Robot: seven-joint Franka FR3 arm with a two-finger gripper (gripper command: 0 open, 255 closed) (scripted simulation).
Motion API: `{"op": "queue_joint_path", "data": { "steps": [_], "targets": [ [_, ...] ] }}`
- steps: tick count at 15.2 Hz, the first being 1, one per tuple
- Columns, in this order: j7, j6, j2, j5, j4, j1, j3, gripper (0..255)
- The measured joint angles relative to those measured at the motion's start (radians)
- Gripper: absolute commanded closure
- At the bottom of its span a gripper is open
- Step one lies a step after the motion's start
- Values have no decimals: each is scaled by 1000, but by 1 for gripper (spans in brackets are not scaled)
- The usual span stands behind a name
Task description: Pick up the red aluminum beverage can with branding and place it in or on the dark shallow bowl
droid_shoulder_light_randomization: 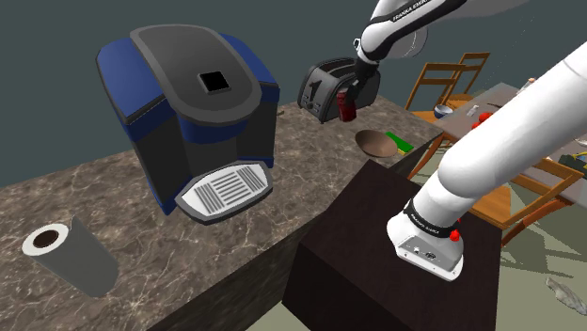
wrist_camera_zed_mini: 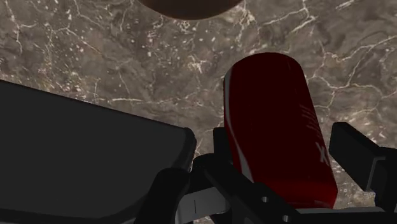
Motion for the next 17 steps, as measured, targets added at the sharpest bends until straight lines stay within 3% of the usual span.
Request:
{"op": "queue_joint_path", "data": {
  "steps": [12,17],
  "targets": [
    [-242,-62,-245,-149,-164,-196,-178,255],
    [-279,-23,-232,-164,-189,-212,-214,255]
  ]
}}
